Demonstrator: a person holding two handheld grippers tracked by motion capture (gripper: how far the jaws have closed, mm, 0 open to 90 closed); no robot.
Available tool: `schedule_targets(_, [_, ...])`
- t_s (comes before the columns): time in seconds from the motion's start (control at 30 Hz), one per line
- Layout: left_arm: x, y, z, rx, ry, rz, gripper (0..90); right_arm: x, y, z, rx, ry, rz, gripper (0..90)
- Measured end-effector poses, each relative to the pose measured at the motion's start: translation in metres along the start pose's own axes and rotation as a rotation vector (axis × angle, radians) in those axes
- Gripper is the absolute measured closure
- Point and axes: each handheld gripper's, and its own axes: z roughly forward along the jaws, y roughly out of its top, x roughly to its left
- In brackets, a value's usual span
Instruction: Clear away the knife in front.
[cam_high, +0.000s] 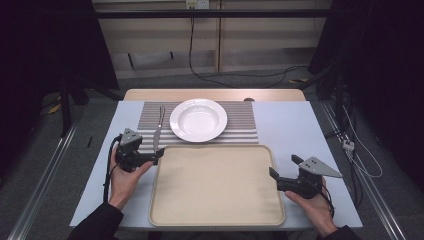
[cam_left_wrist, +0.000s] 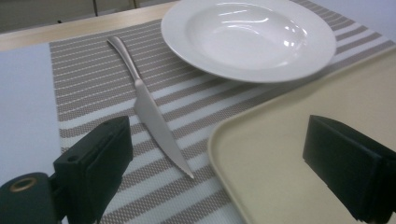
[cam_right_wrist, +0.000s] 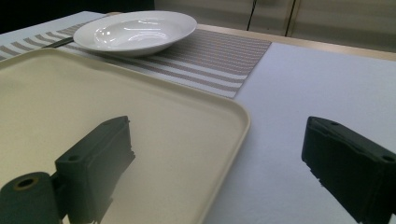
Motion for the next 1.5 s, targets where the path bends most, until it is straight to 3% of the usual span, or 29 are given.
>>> schedule_targets(0.53, [0.019,0.029,0.027,0.015,0.025,-0.013,10.5,0.0,0.0,0.003,0.006,0.012,0.003,8.4])
schedule_targets(0.83, [0.029,0.05,0.052,0.058,0.041,-0.001,12.1,-0.001,0.0,0.006,0.015,0.027,0.003,8.3])
schedule_targets(0.93, [0.032,0.056,0.059,0.05,0.061,-0.015,14.3,-0.001,0.0,0.006,0.019,0.029,0.007,8.3])
schedule_targets(1.1, [0.04,0.065,0.075,0.117,0.082,-0.052,15.9,0.0,0.0,0.006,0.024,0.028,0.009,8.3])
schedule_targets(1.13, [0.043,0.067,0.082,0.156,0.084,-0.049,16.0,0.0,0.0,0.006,0.023,0.026,0.009,8.3])
schedule_targets(1.23, [0.045,0.069,0.088,0.175,0.097,-0.041,18.2,0.0,0.0,0.006,0.024,0.026,0.011,8.3])
schedule_targets(1.27, [0.047,0.069,0.091,0.188,0.092,-0.047,24.3,0.0,0.0,0.006,0.025,0.027,0.009,8.3])
schedule_targets(1.3, [0.051,0.069,0.098,0.208,0.089,-0.067,26.0,0.0,0.0,0.006,0.027,0.027,0.004,8.3])
schedule_targets(1.5, [0.061,0.068,0.116,0.263,0.115,-0.09,33.3,0.0,0.0,0.007,0.027,0.032,0.0,8.3])
